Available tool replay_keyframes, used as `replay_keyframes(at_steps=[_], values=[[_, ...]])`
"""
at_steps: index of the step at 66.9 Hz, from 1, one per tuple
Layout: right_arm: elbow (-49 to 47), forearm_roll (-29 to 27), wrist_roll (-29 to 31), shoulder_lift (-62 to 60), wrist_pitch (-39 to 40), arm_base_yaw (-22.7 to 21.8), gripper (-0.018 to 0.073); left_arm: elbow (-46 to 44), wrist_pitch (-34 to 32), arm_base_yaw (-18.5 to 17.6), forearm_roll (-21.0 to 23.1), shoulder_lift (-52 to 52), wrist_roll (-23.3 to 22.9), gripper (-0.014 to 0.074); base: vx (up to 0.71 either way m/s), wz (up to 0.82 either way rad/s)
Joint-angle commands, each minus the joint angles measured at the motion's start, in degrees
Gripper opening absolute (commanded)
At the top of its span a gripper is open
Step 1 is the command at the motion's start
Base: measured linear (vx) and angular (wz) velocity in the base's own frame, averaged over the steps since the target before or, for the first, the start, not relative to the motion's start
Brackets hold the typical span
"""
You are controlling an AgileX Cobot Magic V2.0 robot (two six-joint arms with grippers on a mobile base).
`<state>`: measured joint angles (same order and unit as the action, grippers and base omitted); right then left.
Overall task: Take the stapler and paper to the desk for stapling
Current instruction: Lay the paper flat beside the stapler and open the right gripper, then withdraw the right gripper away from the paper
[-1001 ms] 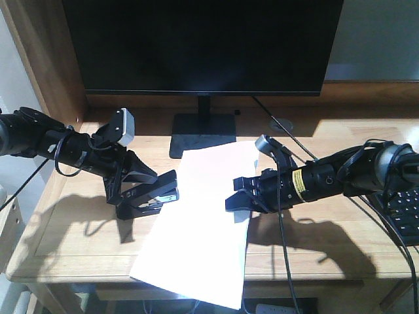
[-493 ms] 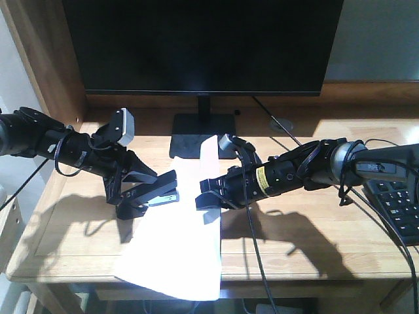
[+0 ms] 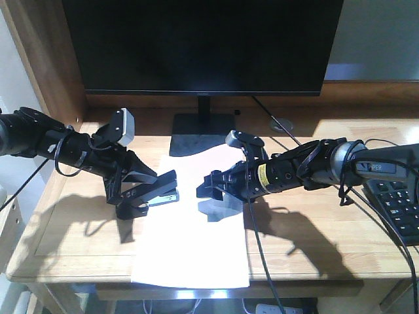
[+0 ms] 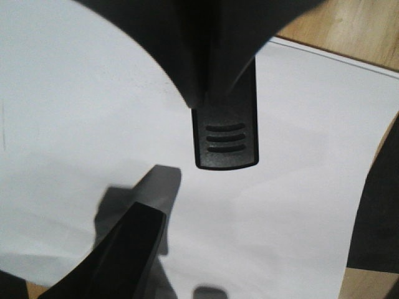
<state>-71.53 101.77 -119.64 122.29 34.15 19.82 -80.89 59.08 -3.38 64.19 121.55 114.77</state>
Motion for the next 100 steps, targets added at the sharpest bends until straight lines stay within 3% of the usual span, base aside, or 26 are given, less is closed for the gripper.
replay_keyframes(at_steps=[1, 12, 40, 52, 100], values=[[-1.5, 0.85, 0.81, -3.03, -3.97, -0.12, 0.0622, -1.38, 1.54, -0.18, 3.13, -3.08, -0.54, -0.0008, 0.0, 0.0], [-1.5, 0.85, 2.4, -4.13, -11.22, -0.2, 0.0651, -1.38, 1.54, -0.18, 3.13, -3.08, -0.54, -0.0008, 0.0, 0.0], [5.47, 0.85, 16.03, -20.26, -31.35, -0.2, 0.0608, -1.38, 1.54, -0.18, 3.13, -3.08, -0.54, -0.0008, 0.0, 0.0], [12.96, 0.85, 21.81, -33.51, -32.09, -0.2, 0.0589, -1.38, 1.54, -0.18, 3.13, -3.08, -0.54, -0.0008, 0.0, 0.0], [40.9, 0.92, 22.49, -85.59, -32.33, -0.2, 0.0584, -1.38, 1.54, -0.18, 3.13, -3.08, -0.54, -0.0008, 0.0, 0.0]])
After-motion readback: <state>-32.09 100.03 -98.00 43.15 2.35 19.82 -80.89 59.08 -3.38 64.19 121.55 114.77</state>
